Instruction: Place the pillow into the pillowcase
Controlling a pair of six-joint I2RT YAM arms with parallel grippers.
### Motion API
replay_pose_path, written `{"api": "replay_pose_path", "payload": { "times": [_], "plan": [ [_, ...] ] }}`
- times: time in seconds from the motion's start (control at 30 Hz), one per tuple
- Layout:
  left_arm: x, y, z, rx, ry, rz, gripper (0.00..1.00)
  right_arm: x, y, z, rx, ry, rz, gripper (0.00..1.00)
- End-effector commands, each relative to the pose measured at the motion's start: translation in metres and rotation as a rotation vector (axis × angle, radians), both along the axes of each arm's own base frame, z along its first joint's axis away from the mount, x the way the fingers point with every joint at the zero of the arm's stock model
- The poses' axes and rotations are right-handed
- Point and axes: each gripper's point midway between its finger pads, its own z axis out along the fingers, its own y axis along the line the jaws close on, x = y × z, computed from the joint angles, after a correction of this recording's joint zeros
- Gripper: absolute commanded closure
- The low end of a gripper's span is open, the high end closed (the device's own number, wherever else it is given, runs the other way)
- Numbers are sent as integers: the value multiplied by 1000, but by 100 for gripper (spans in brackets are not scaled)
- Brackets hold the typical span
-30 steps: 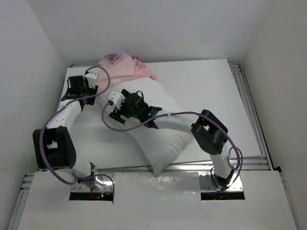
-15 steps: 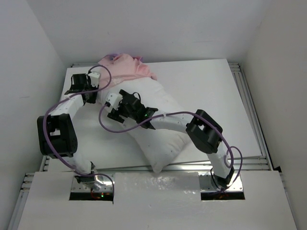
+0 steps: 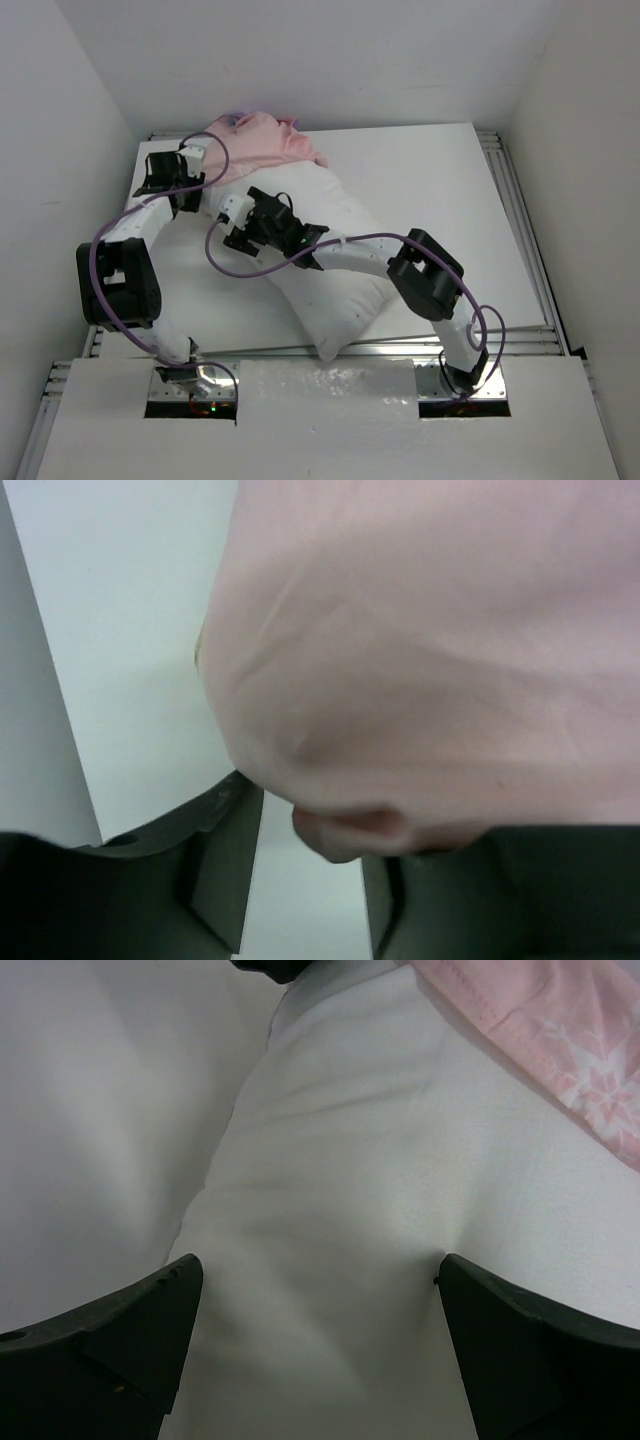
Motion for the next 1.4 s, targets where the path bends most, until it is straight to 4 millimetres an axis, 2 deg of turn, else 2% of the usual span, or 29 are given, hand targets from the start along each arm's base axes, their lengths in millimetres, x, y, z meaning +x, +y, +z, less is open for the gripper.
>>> {"api": "replay_pose_path", "payload": {
  "times": [0.0,0.03,0.07,0.13,0.17,0.23,0.27,0.3,0.33,0.37,0.4,0.43,0.5,0.57,0.6,0.63,0.67,0.7,0.73,0.8,0.83,0.87,0.93,0.97,1.07,1.17,1.27,1.37],
  "plan": [
    [18,-10,23,-33,-108,-44,64,3,17,2,22,-15,32,1],
    [19,-11,20,-39,-108,-47,74,4,17,-2,17,-12,25,1],
    [21,-11,20,-44,-116,-42,82,8,19,-17,-5,-7,17,1],
    [22,-11,18,-42,-118,-38,100,17,15,-31,-28,-21,-37,1],
    [22,-11,18,-41,-113,-43,100,22,16,-41,-28,-33,-52,1],
    [17,-19,24,-57,-111,-88,100,32,14,-49,-30,-38,-80,1],
    [15,-21,28,-57,-115,-108,100,38,20,-43,-18,-36,-83,1],
    [9,-28,28,-74,-103,-137,100,42,22,-58,-19,-2,-95,8],
    [5,-32,33,-79,-104,-157,100,47,25,-61,-12,15,-100,23],
    [1,-36,44,-73,-120,-183,100,59,29,-50,40,27,-137,42],
    [-7,-45,52,-78,-120,-227,100,73,28,-45,77,22,-175,99],
    [-11,-49,55,-85,-115,-237,100,73,28,-52,87,44,-185,100],
    [-22,-61,56,-91,-80,-288,100,85,34,-28,164,38,-199,100],
    [-30,-69,57,-91,-48,-336,100,91,38,5,266,25,-206,100],
    [-40,-81,56,-105,-6,-379,100,92,38,19,317,28,-204,100],
    [-45,-87,56,-101,11,-404,100,96,32,53,395,14,-212,100],
    [-54,-95,55,-93,48,-450,100,94,31,69,505,39,-218,100],
    [-60,-106,56,-87,63,-493,100,94,26,84,564,37,-223,100],
    [-64,-112,59,-85,66,-528,100,92,14,116,662,-2,-225,100],
    [-77,-126,66,-139,90,-593,100,92,-3,144,770,-28,-262,100],
    [-80,-129,70,-146,89,-618,100,91,-18,165,851,-47,-275,100],
    [-87,-136,78,-179,94,-657,100,91,-25,175,891,-55,-287,100],
    [-94,-144,88,-196,85,-728,100,95,-45,190,981,-45,-326,100],
    [-102,-154,97,-243,86,-780,100,97,-51,194,1007,-44,-337,100],
    [-117,-168,107,-260,92,-892,100,99,-66,202,1065,-68,-376,100],
    [-129,-178,102,-258,122,-964,100,97,-78,209,1138,-82,-399,100],
    [-136,-187,93,-277,152,-1011,100,96,-80,214,1196,-65,-413,100],
    [-143,-199,94,-294,165,-1084,100,100,-83,218,1208,-92,-430,100]
  ]
}}
